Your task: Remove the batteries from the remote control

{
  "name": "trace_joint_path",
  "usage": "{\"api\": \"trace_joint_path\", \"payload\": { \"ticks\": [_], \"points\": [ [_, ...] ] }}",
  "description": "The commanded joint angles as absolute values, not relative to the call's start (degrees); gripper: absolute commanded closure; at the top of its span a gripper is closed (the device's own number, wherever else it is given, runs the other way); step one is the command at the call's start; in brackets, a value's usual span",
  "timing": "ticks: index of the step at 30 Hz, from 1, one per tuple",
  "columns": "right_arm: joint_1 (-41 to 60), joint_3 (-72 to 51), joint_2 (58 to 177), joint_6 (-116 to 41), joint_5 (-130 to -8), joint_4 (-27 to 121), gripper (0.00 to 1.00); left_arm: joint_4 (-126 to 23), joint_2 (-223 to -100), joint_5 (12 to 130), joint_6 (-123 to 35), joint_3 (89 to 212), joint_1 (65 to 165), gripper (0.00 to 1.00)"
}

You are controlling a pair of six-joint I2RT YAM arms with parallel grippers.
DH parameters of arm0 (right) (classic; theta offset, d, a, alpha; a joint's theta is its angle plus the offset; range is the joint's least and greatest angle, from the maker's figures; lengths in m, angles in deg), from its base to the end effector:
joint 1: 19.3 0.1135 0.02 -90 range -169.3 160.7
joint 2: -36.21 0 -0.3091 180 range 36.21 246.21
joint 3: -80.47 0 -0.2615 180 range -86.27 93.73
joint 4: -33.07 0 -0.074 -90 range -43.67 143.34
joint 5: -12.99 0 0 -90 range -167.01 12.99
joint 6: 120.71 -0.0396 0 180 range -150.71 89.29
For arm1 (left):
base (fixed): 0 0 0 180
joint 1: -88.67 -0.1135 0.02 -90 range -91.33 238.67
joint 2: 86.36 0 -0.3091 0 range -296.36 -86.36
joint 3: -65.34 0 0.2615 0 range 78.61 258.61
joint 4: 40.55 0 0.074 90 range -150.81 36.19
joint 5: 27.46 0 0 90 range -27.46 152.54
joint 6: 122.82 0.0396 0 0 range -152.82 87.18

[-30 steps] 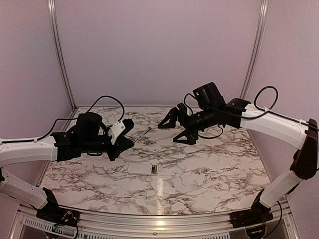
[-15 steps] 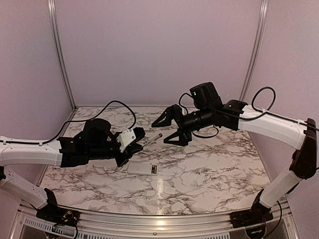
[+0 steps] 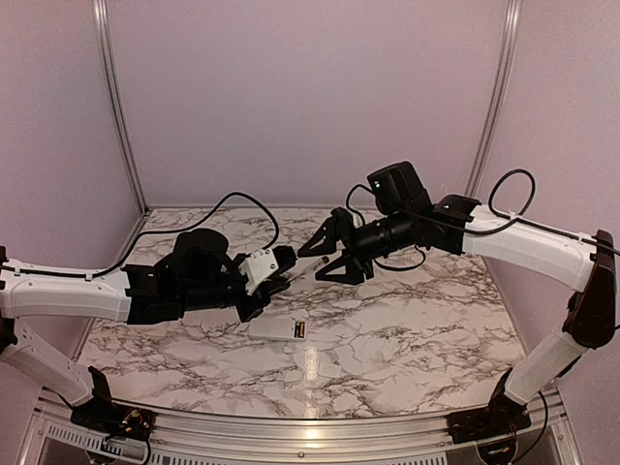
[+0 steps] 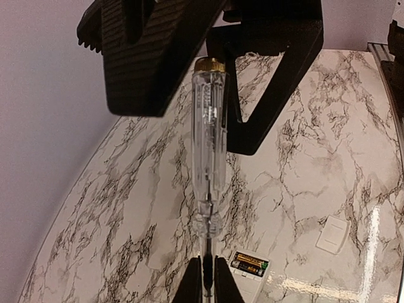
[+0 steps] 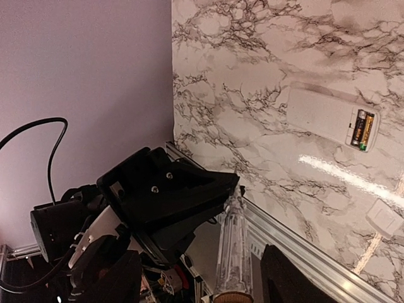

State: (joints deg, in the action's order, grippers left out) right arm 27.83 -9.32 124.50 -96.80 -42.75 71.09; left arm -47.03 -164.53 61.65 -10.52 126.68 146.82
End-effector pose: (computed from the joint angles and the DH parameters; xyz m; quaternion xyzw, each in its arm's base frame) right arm 0.2275 0.2778 0.3683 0.0086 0.8622 0.5061 0.0191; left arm 0.1648 -0.2641 0.2954 0.5362 0.6406 -0.1630 0.5250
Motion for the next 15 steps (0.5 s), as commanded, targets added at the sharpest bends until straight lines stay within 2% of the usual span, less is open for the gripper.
{"api": "trace_joint_path", "payload": {
  "ticks": [1,15],
  "points": [
    [28.47,-10.06,124.89,-95.41,-42.8,73.08,0.4,-45.28,-165.74,60.7,-10.24,128.94,147.59,1.0],
    [28.42,-8.51,126.8,-92.67,-44.08,76.15,0.73,-45.55,-166.95,59.36,-9.05,129.33,149.01,1.0]
  ]
}}
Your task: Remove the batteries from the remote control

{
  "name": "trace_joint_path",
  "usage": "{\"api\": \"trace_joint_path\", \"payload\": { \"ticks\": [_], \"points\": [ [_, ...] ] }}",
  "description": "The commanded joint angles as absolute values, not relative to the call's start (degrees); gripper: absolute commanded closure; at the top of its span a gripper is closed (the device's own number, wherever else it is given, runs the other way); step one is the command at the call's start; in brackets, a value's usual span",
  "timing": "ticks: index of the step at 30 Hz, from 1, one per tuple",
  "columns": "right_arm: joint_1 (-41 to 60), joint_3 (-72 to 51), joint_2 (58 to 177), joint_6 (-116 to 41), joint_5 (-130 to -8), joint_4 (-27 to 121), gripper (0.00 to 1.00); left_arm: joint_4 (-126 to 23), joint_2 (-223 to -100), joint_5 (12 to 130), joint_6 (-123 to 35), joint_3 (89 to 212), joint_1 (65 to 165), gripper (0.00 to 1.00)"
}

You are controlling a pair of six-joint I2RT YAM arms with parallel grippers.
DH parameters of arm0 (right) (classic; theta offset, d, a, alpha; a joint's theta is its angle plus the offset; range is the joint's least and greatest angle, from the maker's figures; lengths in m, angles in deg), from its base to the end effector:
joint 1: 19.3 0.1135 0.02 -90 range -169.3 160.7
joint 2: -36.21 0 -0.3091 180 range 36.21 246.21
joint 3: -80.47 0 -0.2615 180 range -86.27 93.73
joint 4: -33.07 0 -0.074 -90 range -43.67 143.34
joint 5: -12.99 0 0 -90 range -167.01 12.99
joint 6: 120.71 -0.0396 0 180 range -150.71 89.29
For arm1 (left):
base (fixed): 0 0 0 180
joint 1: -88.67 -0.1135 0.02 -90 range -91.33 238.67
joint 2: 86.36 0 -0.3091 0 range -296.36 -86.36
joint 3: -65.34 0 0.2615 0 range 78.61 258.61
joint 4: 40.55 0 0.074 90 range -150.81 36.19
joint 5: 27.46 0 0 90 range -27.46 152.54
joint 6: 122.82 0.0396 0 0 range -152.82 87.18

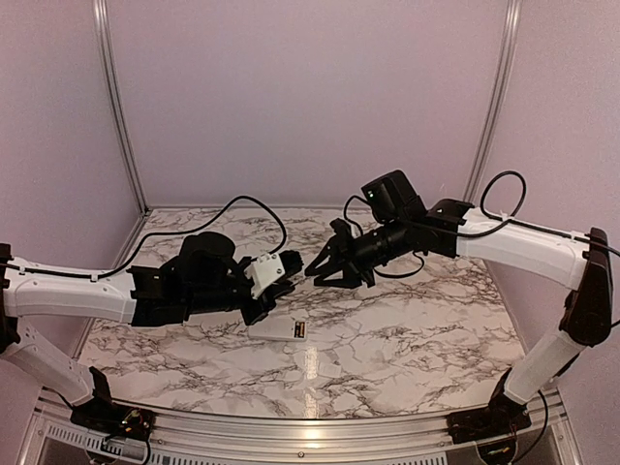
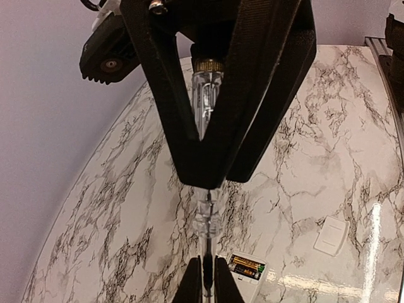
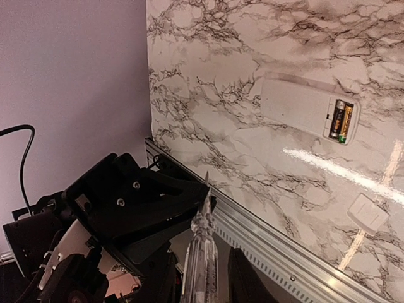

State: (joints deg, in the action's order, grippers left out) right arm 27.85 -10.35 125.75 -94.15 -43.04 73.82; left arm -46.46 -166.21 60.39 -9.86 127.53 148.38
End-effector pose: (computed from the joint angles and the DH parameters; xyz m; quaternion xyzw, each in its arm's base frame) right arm 0.2283 0.2786 0.3507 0.0037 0.8790 0.4768 0.0067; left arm 0.1621 -0.2745 0.2930 0.5447 0.6349 -0.1578 0.5247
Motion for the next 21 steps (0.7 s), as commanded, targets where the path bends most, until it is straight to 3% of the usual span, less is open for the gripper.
{"api": "trace_joint_path", "payload": {
  "ticks": [1,8,11,12,16,18,20,21],
  "points": [
    [28.42,-8.49,126.89,-92.61,-44.13,76.35,0.75,-45.54,-166.95,59.16,-8.96,129.32,149.09,1.0],
    [28.42,-8.29,127.0,-92.09,-44.43,76.22,0.98,-45.46,-166.71,58.85,-8.37,129.03,149.23,1.0],
    [28.44,-8.2,127.0,-91.97,-44.19,75.51,1.0,-45.1,-166.37,58.58,-8.23,128.73,149.23,0.98],
    [28.43,-8.13,127.0,-91.75,-44.01,75.25,1.0,-45.02,-166.15,58.46,-8.14,128.52,149.23,0.92],
    [28.43,-7.59,126.69,-89.46,-44.21,75.4,1.0,-43.53,-164.13,57.38,-9.23,127.33,149.23,0.48],
    [28.07,-7.17,126.21,-87.98,-45.02,75.67,1.0,-42.74,-162.6,55.95,-10.55,126.65,149.23,0.2],
    [27.23,-7.17,125.17,-86.63,-46.22,75.78,1.0,-42.8,-161.41,54.06,-11.34,126.25,149.19,0.03],
    [26.71,-7.17,124.59,-85.94,-46.87,75.78,1.0,-42.78,-160.48,53.11,-11.93,125.91,149.15,0.01]
  ]
}}
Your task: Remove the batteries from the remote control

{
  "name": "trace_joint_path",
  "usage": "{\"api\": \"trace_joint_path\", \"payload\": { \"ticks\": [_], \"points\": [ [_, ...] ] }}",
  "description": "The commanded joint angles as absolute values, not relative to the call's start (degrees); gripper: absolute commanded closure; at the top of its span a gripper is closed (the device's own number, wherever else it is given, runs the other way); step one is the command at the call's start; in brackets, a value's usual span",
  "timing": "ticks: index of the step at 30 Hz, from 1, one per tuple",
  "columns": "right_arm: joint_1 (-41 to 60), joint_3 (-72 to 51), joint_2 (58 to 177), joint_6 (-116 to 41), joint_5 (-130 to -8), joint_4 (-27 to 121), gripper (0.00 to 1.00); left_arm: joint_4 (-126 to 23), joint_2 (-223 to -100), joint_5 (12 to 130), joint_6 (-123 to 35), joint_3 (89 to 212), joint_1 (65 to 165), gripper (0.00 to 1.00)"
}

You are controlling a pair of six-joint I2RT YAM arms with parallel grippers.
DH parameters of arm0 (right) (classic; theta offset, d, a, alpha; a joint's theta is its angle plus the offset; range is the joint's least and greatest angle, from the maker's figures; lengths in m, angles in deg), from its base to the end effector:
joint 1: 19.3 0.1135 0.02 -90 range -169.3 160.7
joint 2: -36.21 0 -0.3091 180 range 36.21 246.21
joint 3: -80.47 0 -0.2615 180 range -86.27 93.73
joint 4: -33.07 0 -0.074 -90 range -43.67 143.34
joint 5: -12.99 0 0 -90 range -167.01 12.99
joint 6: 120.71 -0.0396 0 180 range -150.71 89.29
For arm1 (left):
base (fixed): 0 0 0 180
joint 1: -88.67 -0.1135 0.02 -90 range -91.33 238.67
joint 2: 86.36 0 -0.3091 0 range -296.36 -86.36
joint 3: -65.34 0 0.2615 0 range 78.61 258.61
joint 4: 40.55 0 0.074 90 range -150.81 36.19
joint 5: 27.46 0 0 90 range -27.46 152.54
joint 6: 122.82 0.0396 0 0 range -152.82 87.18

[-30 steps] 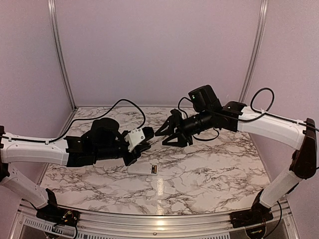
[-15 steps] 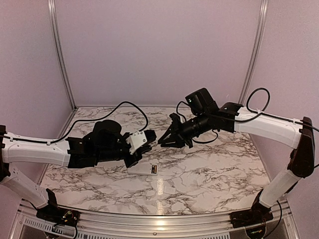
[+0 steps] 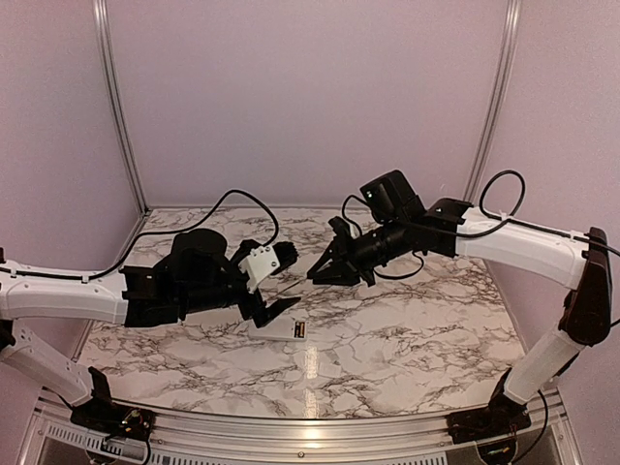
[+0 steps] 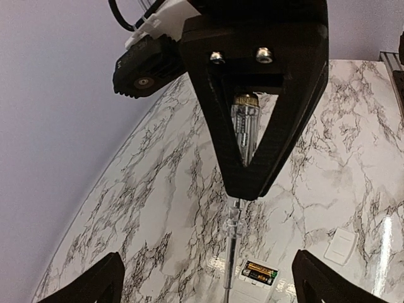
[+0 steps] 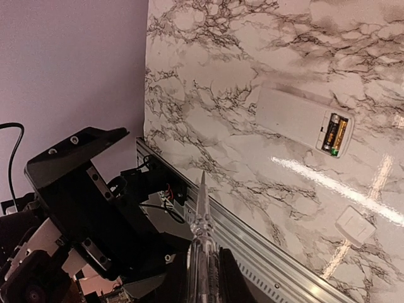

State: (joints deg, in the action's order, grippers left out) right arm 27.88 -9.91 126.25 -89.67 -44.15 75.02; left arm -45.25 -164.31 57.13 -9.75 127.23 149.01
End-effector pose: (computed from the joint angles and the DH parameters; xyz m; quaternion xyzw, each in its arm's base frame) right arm 0.2296 0.2794 0.3484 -0.0236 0.8846 0.4651 0.0259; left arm 0.1580 -0.2700 0.3032 0.5269 0.6315 -0.1445 0.5502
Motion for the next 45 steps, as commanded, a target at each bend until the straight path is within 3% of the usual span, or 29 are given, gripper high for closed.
{"api": "trace_joint_path", "payload": {
  "ticks": [1,7,13,17,21,31,38,45],
  "points": [
    [26.14,-7.2,123.99,-84.85,-47.54,75.71,1.0,-42.74,-159.61,52.24,-12.47,125.53,149.14,0.01],
    [21.55,-9.74,118.3,-78.82,-50.6,72.51,1.0,-44.07,-154.09,46.91,-15.59,123.9,148.72,0.01],
    [18.64,-14.25,113.14,-75.46,-46.86,64.87,1.0,-52.44,-151.73,49.64,-26.21,130.42,144.62,0.01],
    [18.62,-15.83,111.72,-74.01,-42.89,59.25,1.0,-60.85,-153.99,59.5,-35.44,137.41,137.69,0.01],
    [18.59,-17.19,110.33,-71.66,-39.03,53.5,1.0,-64.4,-157.61,78.36,-44.37,142.86,130.8,0.03],
    [18.82,-19.22,107.72,-69.69,-34.67,46.94,1.0,-52.85,-165.36,108.38,-63.8,147.59,124.8,0.26],
    [19.72,-19.3,107.97,-70.16,-34.33,42.51,1.0,-30.04,-167.84,117.13,-80.63,145.35,124.8,0.35],
    [20.52,-19.76,108.44,-70.94,-34.14,40.5,1.0,-26.36,-169.94,119.95,-84.59,145.67,124.8,0.43]
  ]
}}
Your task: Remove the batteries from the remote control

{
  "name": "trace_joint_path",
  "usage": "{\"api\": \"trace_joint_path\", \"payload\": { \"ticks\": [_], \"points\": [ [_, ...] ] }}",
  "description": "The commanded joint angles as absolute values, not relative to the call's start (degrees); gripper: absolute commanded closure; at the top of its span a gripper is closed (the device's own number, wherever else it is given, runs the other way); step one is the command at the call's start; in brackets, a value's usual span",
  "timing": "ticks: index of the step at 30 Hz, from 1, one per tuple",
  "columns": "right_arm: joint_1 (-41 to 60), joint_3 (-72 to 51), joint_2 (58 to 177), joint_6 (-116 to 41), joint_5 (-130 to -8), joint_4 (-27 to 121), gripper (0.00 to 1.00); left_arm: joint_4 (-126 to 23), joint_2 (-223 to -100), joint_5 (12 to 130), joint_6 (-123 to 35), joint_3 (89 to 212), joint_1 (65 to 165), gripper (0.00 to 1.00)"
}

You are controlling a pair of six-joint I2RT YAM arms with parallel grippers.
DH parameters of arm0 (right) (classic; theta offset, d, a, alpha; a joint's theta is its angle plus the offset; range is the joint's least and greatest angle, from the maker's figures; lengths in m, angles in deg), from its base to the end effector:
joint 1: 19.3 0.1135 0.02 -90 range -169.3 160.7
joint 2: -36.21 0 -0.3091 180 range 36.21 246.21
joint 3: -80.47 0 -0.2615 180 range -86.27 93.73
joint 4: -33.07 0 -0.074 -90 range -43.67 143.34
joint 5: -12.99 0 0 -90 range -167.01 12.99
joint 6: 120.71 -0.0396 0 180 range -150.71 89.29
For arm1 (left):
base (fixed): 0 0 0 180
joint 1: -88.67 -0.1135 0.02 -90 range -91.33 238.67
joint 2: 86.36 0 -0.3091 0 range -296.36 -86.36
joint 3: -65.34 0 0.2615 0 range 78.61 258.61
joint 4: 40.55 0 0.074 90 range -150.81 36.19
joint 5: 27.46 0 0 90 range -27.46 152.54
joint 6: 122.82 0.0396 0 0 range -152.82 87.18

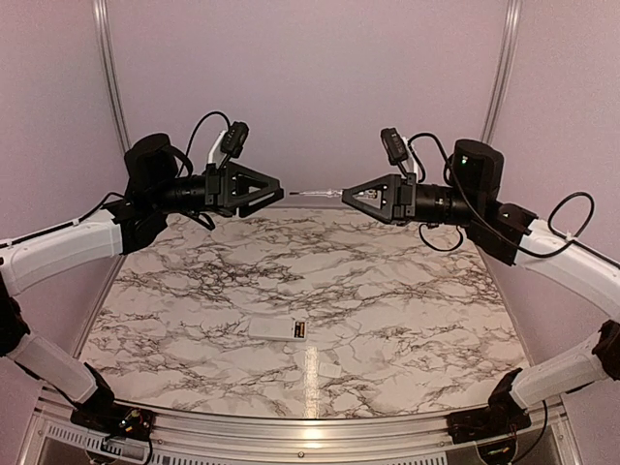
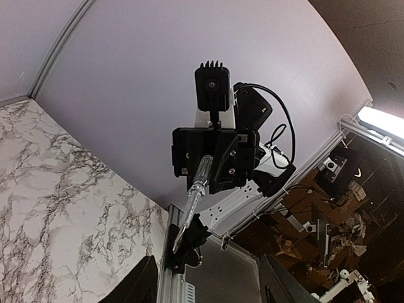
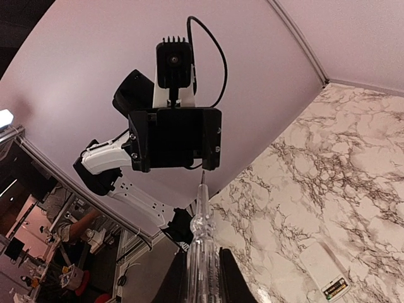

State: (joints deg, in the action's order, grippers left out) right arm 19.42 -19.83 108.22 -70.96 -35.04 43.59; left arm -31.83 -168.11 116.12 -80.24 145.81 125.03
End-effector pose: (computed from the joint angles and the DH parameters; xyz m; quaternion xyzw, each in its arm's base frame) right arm 0.2074 0.2002 0.4374 -0.2378 0.6795 0.6095 0.3319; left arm 0.2499 -0.2235 0.4262 0.2804 0.6188 -0.6693 0.3008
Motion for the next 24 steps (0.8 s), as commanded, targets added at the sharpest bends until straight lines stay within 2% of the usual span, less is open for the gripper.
{"api": "trace_joint_path", "payload": {
  "ticks": [1,18,24],
  "points": [
    [20.84,-19.67,108.62,-70.96,-33.72,40.04,1.0,-26.17,-170.25,119.79,-84.87,145.71,124.84,0.44],
    [22.89,-16.41,112.64,-69.15,-33.12,40.54,1.0,-22.8,-173.96,122.39,-87.8,147.01,126.81,0.63],
    [22.89,-15.83,113.43,-68.78,-33.09,40.66,1.0,-21.25,-174.15,122.67,-88.89,146.45,127.38,0.8]
  ]
}}
